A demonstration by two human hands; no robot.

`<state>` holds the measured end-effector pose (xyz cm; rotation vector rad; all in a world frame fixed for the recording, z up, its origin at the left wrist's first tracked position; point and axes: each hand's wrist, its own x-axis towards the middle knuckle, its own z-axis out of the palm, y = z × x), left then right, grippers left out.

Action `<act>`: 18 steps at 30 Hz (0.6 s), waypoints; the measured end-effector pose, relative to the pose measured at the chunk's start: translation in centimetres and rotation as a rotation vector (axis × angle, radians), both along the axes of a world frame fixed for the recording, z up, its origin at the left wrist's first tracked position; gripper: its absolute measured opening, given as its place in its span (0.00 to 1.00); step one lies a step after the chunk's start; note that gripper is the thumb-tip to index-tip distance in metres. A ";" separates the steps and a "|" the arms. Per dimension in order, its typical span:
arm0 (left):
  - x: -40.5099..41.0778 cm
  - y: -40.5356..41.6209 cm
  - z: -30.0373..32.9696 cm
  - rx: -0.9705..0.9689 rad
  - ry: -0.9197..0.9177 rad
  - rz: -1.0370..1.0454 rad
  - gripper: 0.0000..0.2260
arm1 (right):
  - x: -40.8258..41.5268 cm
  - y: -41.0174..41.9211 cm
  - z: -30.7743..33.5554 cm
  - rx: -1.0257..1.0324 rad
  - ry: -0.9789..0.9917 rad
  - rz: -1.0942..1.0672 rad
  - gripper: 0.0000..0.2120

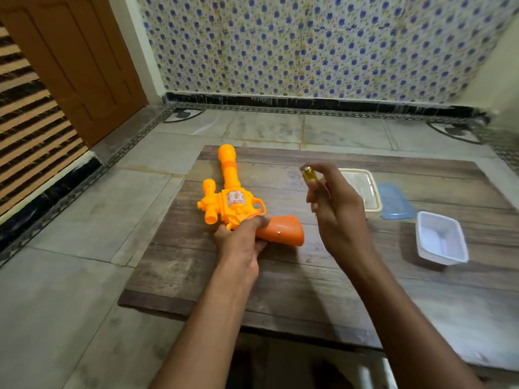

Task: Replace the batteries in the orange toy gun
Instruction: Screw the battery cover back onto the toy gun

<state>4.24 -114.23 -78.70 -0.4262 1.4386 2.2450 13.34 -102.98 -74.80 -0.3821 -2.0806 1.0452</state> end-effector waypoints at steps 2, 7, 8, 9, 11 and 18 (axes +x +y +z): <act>0.0 0.1 -0.3 0.024 -0.002 0.003 0.27 | 1.2 0.2 -0.8 -0.055 0.020 -0.033 0.09; -0.3 0.5 -0.8 0.073 -0.005 0.003 0.29 | 1.5 0.2 -1.7 -0.223 0.024 -0.015 0.10; -0.3 0.5 -0.9 0.080 -0.006 0.002 0.29 | 1.3 0.1 -1.5 -0.238 0.038 0.012 0.07; -0.2 0.6 -0.9 0.084 -0.011 -0.003 0.29 | 1.1 0.1 -1.4 -0.247 0.058 0.033 0.06; -0.1 0.7 -0.8 0.091 -0.028 -0.024 0.28 | 0.9 0.1 -1.3 -0.269 0.089 0.053 0.07; 0.3 0.7 -0.6 0.074 -0.046 -0.176 0.25 | 0.6 1.2 -2.4 -0.331 -0.004 0.043 0.10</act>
